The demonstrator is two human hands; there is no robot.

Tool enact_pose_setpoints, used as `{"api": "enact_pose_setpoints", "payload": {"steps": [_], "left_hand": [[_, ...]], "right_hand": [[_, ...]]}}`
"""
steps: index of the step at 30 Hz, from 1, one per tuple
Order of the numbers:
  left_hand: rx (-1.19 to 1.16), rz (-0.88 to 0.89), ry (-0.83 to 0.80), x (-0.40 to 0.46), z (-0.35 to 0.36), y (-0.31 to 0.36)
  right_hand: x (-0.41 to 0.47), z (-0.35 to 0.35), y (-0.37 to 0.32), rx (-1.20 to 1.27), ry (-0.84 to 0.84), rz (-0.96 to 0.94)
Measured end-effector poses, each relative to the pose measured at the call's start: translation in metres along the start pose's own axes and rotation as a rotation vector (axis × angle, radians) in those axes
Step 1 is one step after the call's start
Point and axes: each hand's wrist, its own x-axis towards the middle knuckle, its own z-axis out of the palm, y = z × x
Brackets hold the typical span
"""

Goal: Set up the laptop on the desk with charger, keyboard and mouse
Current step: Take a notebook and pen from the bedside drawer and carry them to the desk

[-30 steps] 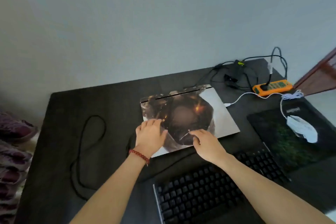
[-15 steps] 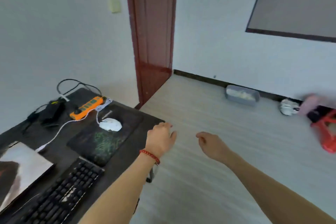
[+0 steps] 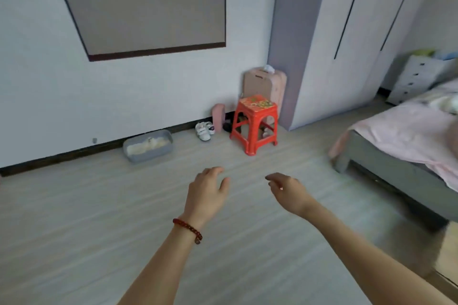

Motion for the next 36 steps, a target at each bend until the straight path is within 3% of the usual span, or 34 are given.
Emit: {"api": "enact_pose_setpoints", "payload": {"steps": [7,14,18,22,31,36], "left_hand": [[-0.14,0.141,-0.207,0.225,0.125,0.1],[-0.198,0.272,-0.399,0.39,0.269,0.201],[-0.266,0.199,-0.437,0.503,0.348,0.259],[-0.296,0.173,-0.39,0.617,0.379,0.307],[-0.327,0.086,-0.236,0.875,0.439,0.299],[-0.338,0.063,-0.302,1.023,0.507,0.323]], "right_hand": [[0.136,-0.13,0.13,0.038,0.179,0.328],[0.235,-0.222,0.279,0.049,0.294,0.577],[0.338,-0.273,0.366,0.092,0.366,0.619],[0.458,-0.322,0.413,0.169,0.371,0.63],[0.758,-0.385,0.471,0.304,0.285,0.41],[0.89,-0.417,0.527,0.404,0.3,0.501]]}}
